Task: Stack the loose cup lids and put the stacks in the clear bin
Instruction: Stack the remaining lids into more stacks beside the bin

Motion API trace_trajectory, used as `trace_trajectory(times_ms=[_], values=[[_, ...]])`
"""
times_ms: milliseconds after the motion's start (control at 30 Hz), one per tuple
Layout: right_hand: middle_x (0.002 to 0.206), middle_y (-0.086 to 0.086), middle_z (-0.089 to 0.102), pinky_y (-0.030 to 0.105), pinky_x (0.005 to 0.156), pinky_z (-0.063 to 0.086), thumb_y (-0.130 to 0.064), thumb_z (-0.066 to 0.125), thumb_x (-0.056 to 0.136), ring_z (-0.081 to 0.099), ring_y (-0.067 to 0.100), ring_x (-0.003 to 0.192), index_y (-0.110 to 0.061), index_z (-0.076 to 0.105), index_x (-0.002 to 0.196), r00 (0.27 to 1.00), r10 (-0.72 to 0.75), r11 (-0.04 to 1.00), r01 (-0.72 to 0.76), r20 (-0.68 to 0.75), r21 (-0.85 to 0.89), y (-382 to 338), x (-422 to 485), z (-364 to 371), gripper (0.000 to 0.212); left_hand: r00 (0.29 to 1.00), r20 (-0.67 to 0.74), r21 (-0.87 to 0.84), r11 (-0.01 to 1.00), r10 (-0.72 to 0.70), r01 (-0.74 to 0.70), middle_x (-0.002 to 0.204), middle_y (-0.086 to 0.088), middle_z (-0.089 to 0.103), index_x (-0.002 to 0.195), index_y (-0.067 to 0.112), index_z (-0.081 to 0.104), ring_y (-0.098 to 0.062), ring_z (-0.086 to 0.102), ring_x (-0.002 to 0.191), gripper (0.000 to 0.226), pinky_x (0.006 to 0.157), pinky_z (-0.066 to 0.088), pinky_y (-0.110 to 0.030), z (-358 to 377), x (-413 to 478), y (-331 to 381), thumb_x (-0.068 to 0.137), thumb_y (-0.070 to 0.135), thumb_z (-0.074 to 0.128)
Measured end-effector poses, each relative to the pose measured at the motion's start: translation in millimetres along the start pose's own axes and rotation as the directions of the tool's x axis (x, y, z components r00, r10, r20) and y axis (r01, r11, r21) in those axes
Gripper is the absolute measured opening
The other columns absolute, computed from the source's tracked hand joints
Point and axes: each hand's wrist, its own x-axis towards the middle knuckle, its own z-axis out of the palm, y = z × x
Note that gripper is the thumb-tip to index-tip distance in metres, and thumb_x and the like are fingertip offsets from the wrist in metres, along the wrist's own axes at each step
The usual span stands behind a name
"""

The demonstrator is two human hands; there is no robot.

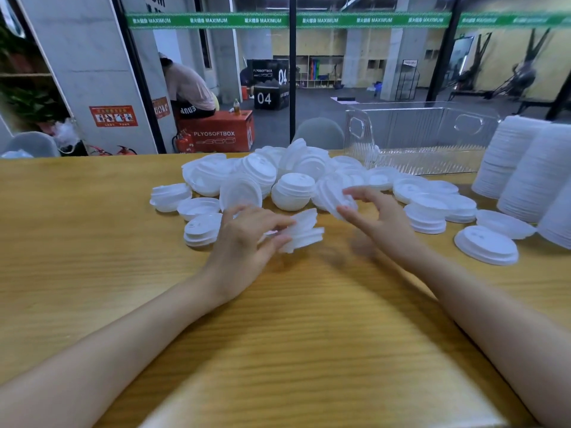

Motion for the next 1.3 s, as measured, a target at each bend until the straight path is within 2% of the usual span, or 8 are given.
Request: trace_trajectory(times_ms=[67,133,233,333,533,767,1033,1300], values=[[0.121,-0.014,0.062,0.032,0.105,0.035,-0.038,0.069,0.09,0.049,0.017,0.125,-0.032,0.061,0.116,0.999,0.016,1.0,-0.017,-0.039,-0.024,5,-1,-12,0.029,0.957,0.048,-0.392,0.876,-0.287,0.282,0.09,0.01,0.072,0.103,0.023,0.07,-0.002,0.063,0.087,0.013,0.087,0.047,-0.022,-3,7,22,0.091,0.018,0.066],[0.123,-0.015,0.061,0.032,0.1,0.035,-0.04,0.069,0.089,0.048,0.018,0.127,-0.031,0.061,0.117,0.998,0.044,0.998,-0.046,-0.045,-0.034,11,-4,-20,0.031,0.85,0.179,-0.647,0.591,-0.496,0.482,0.094,-0.001,0.072,0.11,0.024,0.066,-0.008,0.064,0.089,0.021,0.082,0.051,-0.019,-4,12,35,0.093,0.013,0.064],[0.125,-0.02,0.059,0.032,0.097,0.033,-0.046,0.069,0.088,0.046,0.017,0.129,-0.033,0.061,0.118,0.998,0.054,0.998,-0.055,-0.04,-0.027,17,-10,-25,0.033,0.747,0.302,-0.645,0.45,-0.592,0.617,0.088,-0.002,0.07,0.12,0.023,0.059,-0.01,0.063,0.087,0.026,0.086,0.049,-0.025,-1,12,32,0.095,0.016,0.061],[0.117,-0.027,0.057,0.029,0.096,0.033,-0.043,0.067,0.089,0.047,0.014,0.126,-0.036,0.06,0.117,0.998,0.057,0.998,-0.058,-0.035,-0.04,18,-12,-23,0.029,0.715,0.313,-0.469,0.553,-0.625,0.688,0.087,-0.001,0.07,0.114,0.026,0.06,-0.016,0.064,0.084,0.019,0.085,0.051,-0.028,1,8,19,0.096,0.021,0.061],[0.116,-0.033,0.055,0.028,0.096,0.032,-0.049,0.066,0.086,0.048,0.01,0.125,-0.037,0.061,0.116,0.999,0.045,0.999,-0.046,-0.029,-0.016,14,-13,-26,0.033,0.863,0.203,-0.027,0.878,-0.463,0.478,0.107,0.006,0.066,0.111,0.021,0.064,-0.004,0.061,0.094,0.017,0.083,0.047,-0.014,-5,-5,0,0.096,0.026,0.059],[0.121,-0.026,0.059,0.028,0.104,0.033,-0.046,0.069,0.087,0.046,0.01,0.126,-0.042,0.059,0.114,0.997,-0.012,0.999,0.014,0.075,-0.031,7,-21,-19,0.028,0.868,0.393,0.044,0.949,-0.304,0.312,0.126,0.026,0.048,0.134,0.032,0.051,0.003,0.041,0.121,0.071,0.099,0.027,-0.01,3,-12,-3,0.075,0.073,0.049],[0.123,-0.027,0.059,0.025,0.102,0.035,-0.058,0.061,0.081,0.047,0.007,0.121,-0.042,0.06,0.116,0.988,-0.06,0.994,0.071,0.143,-0.078,0,-25,-11,0.038,0.89,0.323,-0.088,0.926,-0.321,0.366,0.112,0.02,0.059,0.106,0.037,0.058,0.003,0.05,0.11,0.044,0.09,0.031,-0.005,5,-10,2,0.073,0.057,0.077],[0.122,-0.031,0.058,0.024,0.104,0.033,-0.063,0.061,0.078,0.045,0.004,0.125,-0.042,0.06,0.116,0.99,-0.033,0.997,0.041,0.14,-0.058,-1,-25,-14,0.043,0.869,0.29,-0.107,0.889,-0.401,0.446,0.108,0.023,0.063,0.096,0.039,0.059,0.005,0.052,0.112,0.044,0.09,0.029,-0.001,5,-14,-5,0.063,0.064,0.074]])
